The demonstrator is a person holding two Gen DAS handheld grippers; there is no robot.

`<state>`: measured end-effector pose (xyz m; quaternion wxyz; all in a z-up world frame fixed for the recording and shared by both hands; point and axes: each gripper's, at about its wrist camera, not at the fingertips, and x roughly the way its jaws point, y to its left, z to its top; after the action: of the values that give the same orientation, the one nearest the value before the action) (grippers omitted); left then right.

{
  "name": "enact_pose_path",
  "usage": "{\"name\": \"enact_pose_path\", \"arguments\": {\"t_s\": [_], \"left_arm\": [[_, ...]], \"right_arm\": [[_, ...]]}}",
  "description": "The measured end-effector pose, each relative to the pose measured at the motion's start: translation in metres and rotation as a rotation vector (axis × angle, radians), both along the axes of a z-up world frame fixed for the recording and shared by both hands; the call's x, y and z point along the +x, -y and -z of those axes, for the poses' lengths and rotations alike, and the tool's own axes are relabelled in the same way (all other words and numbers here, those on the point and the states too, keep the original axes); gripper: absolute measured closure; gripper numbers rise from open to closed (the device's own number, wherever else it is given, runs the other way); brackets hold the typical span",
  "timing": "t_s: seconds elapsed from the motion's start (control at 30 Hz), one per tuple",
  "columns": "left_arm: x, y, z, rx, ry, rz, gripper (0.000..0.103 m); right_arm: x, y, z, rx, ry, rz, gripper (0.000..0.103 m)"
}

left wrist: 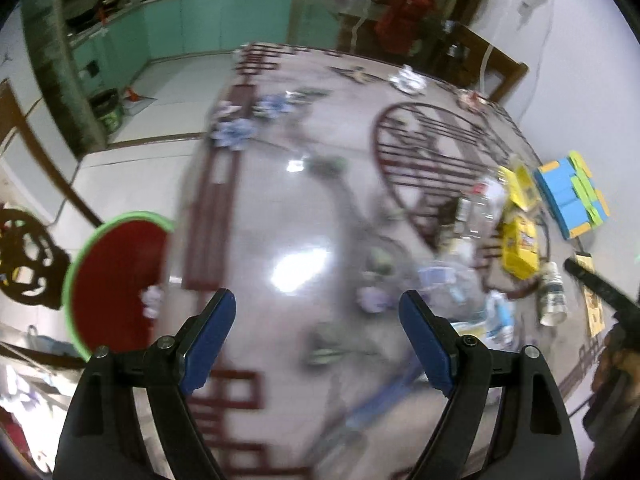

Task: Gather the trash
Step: 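Grasp the black-and-white printed paper cup with the right gripper while the left grasps a gold wrapper, then carry the cup and wrapper over the bucket and open both grippers to drop them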

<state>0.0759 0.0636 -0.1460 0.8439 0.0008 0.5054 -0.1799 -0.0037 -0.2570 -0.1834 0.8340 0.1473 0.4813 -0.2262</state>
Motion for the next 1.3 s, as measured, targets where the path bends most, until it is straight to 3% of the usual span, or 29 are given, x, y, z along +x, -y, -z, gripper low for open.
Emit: {"name": "enact_pose_path", "arguments": {"t_s": [0.17, 0.23, 0.37, 0.57, 0.67, 0.73, 0.8, 1.07, 1.3], "left_arm": [[0.001, 0.065, 0.004, 0.011, -0.001, 0.065, 0.019], [0.006, 0.093, 0.008, 0.022, 0.000, 0.106, 0.019], [0.022, 0.132, 0.024, 0.064, -0.025, 0.154, 0.019], [0.059, 0.150, 0.057, 0.080, -0.125, 0.079, 0.020], [0.072, 0.148, 0.064, 0.060, -0.146, 0.015, 0.036], [0.079, 0.149, 0.071, 0.077, -0.181, -0.006, 0.074], [0.083, 0.147, 0.077, 0.024, -0.225, -0.010, 0.084], [0.062, 0.134, 0.042, -0.004, -0.156, -0.042, 0.085], [0.030, 0.127, 0.008, -0.016, -0.079, -0.026, 0.085]], "right_arm": [[-0.015, 0.052, 0.050, 0.083, -0.137, -0.021, 0.051], [-0.020, 0.059, 0.060, 0.129, -0.125, -0.053, 0.070], [-0.022, 0.072, 0.049, 0.153, -0.102, -0.104, 0.074], [-0.023, 0.101, 0.027, 0.204, -0.036, -0.133, 0.074], [-0.022, 0.111, 0.023, 0.216, -0.028, -0.145, 0.074], [-0.020, 0.112, 0.024, 0.220, -0.022, -0.158, 0.074], [-0.019, 0.111, 0.023, 0.220, -0.018, -0.173, 0.074], [0.000, 0.080, 0.025, 0.180, 0.017, -0.238, 0.074], [0.011, 0.063, -0.005, 0.185, 0.106, -0.284, 0.074]]}}
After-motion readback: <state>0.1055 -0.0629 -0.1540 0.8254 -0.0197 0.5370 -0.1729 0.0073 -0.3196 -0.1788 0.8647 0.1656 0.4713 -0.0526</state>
